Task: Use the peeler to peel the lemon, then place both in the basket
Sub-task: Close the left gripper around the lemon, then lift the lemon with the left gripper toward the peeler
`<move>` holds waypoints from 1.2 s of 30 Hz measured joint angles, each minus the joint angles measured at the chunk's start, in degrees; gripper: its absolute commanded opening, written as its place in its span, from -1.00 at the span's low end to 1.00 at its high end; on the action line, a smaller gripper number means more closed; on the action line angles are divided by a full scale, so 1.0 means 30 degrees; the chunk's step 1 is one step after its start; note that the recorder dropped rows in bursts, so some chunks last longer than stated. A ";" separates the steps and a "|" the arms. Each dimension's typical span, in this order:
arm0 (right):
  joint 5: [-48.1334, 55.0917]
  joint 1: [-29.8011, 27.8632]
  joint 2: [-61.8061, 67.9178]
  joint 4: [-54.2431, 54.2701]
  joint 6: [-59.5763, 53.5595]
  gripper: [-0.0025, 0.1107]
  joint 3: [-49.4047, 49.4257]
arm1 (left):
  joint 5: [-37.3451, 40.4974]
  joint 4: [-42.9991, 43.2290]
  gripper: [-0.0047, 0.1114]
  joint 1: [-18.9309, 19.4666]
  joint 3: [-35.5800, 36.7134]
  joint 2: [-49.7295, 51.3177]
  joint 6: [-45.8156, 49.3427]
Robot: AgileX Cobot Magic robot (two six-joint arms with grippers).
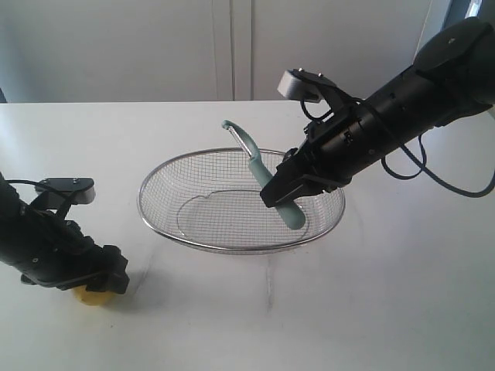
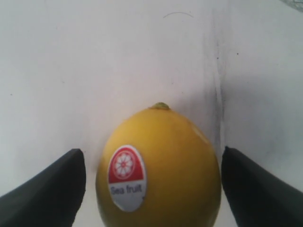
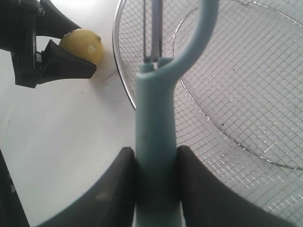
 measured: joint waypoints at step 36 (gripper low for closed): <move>0.0000 0.0000 0.0000 0.0000 0.0000 -0.96 0.0000 | 0.7777 -0.7553 -0.92 -0.0012 -0.4057 -0.7991 1.5232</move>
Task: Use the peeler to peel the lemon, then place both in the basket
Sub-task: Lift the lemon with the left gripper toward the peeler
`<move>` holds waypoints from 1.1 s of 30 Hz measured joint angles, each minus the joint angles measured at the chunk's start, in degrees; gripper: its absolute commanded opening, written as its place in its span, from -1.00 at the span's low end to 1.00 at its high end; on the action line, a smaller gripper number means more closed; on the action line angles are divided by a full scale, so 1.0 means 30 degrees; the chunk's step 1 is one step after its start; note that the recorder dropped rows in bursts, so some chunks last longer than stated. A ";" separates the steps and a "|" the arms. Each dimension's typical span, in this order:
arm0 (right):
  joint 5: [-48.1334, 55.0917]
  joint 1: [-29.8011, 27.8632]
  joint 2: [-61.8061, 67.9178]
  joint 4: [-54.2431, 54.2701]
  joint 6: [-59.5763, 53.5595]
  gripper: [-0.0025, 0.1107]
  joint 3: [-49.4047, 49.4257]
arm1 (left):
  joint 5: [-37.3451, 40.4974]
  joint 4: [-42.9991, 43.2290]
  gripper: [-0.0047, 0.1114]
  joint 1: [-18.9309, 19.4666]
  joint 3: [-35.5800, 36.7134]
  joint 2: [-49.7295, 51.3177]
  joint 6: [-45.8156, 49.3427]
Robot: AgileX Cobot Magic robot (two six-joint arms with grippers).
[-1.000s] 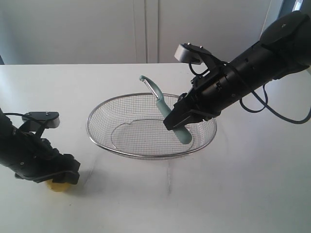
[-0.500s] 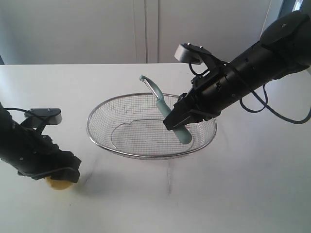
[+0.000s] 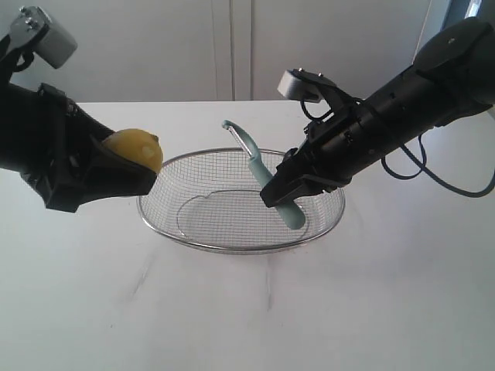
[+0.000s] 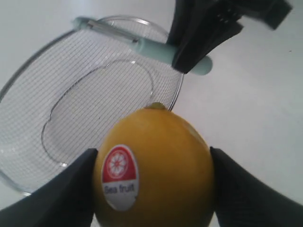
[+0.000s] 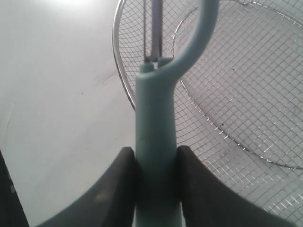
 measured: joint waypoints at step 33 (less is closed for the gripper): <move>0.3427 0.0769 0.0081 0.2628 0.2727 -0.96 0.0000 | 0.0813 -0.3508 -0.92 0.0000 0.0000 0.2207 1.0091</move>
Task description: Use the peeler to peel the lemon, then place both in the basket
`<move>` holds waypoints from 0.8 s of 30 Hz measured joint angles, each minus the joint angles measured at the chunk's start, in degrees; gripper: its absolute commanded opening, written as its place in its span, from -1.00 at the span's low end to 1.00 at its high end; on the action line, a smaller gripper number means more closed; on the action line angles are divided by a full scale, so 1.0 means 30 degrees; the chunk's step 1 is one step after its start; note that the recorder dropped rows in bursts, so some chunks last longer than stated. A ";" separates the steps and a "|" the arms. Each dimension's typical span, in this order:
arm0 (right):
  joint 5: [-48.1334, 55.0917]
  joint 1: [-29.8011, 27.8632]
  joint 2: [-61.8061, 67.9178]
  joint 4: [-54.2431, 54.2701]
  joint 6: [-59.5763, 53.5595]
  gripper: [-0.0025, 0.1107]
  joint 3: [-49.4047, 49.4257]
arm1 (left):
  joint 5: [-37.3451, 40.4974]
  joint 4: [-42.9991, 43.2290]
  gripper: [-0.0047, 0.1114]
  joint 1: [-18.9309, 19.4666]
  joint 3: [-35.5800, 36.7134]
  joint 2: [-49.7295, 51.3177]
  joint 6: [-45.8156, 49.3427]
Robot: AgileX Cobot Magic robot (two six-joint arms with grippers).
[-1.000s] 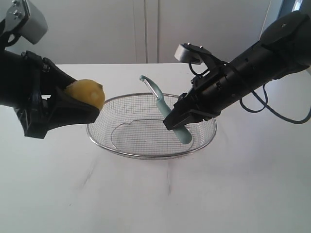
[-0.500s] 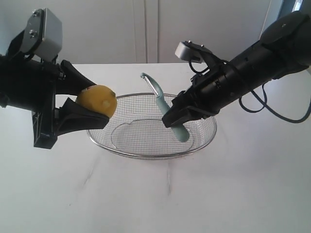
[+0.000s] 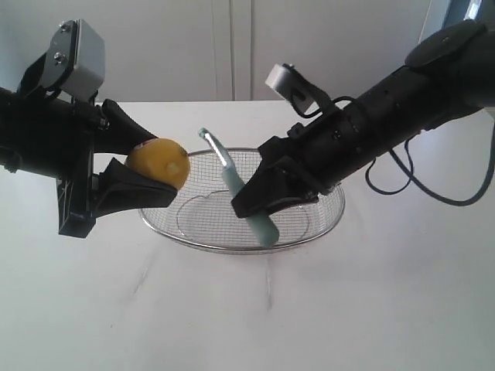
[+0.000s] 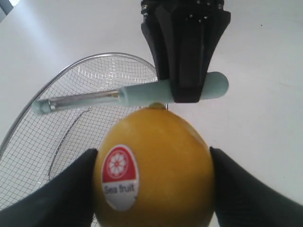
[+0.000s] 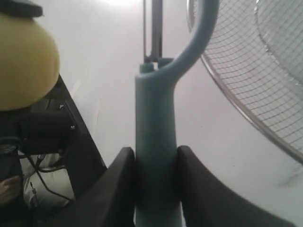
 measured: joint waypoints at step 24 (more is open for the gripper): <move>-0.0134 0.2232 0.2196 0.1986 0.1478 -0.96 0.0000 | -0.2099 0.0168 -0.92 0.0000 0.0000 0.1676 -0.2913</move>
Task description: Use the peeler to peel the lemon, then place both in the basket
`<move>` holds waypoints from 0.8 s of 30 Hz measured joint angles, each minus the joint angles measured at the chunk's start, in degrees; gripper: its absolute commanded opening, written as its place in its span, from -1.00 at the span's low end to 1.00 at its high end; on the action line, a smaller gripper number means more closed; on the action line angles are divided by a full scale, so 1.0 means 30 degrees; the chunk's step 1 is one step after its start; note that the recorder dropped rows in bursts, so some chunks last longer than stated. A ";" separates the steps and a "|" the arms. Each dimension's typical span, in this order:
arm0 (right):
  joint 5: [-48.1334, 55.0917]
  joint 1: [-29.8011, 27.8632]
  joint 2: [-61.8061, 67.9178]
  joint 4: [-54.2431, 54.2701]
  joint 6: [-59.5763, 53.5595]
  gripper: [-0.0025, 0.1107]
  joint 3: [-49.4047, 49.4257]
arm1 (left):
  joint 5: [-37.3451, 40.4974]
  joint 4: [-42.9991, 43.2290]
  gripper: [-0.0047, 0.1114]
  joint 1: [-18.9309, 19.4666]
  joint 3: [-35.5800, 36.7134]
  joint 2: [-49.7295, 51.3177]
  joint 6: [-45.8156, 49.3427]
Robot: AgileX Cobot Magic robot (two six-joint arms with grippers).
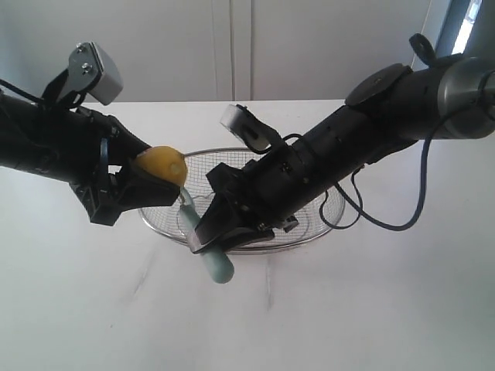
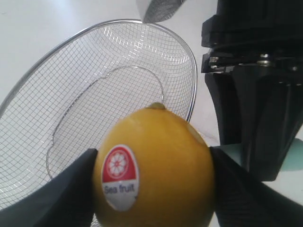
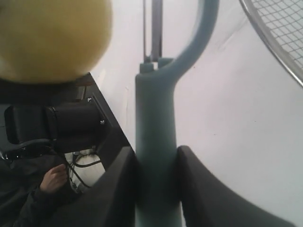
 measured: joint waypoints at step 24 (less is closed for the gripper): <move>0.0788 0.0000 0.0000 0.0000 0.0000 -0.96 0.0000 | 0.0035 -0.0036 -0.92 0.0000 0.0000 0.0259 -0.0127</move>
